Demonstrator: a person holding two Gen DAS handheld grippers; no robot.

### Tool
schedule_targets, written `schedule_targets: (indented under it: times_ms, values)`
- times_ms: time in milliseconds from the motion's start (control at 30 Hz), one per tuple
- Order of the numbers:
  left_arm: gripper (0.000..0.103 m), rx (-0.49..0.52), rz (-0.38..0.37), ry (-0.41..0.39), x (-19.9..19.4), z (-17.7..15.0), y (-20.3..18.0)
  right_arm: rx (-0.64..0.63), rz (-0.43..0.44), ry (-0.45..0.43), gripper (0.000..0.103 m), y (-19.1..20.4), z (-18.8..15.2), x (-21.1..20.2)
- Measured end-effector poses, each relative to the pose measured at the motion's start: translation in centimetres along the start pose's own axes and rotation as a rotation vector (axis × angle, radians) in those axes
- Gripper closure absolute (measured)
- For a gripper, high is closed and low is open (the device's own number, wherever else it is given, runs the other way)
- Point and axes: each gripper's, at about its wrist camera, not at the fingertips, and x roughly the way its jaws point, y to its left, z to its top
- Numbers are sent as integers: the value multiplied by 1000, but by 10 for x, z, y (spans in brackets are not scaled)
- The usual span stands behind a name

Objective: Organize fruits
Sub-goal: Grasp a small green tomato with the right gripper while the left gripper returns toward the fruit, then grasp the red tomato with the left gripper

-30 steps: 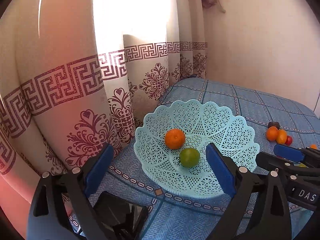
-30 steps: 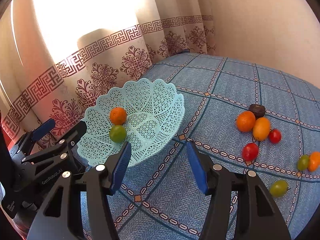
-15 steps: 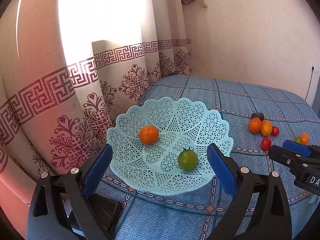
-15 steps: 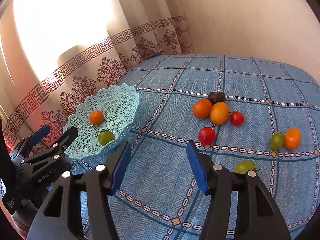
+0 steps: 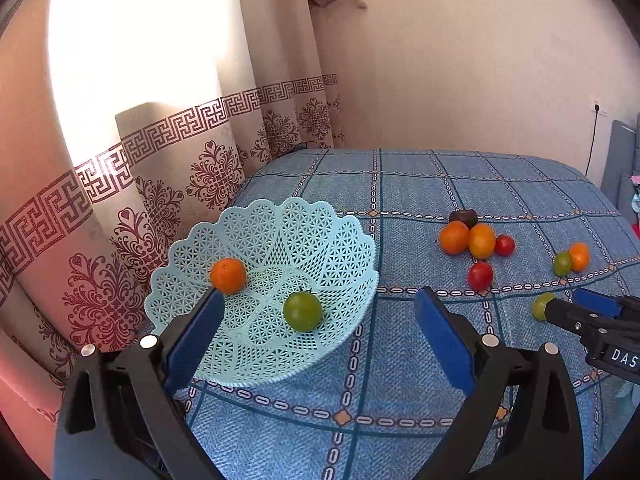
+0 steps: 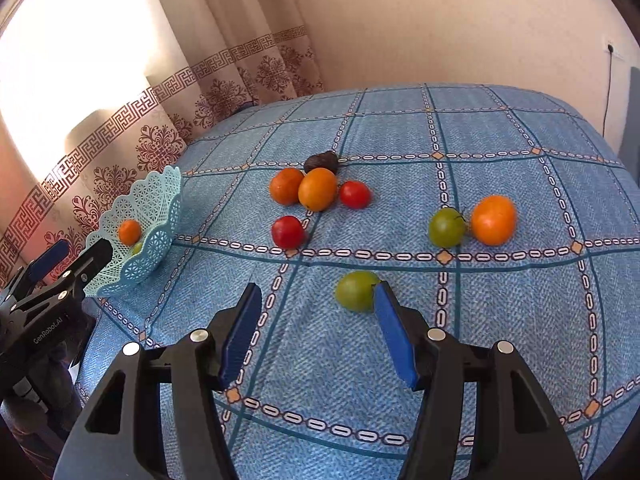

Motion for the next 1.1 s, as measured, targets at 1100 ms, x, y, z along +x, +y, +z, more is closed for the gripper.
schedule_targets:
  times_ms: [1100]
  values:
    - [6, 71, -86, 54, 13, -5, -54, -89, -102, 15, 67, -25, -1, 16]
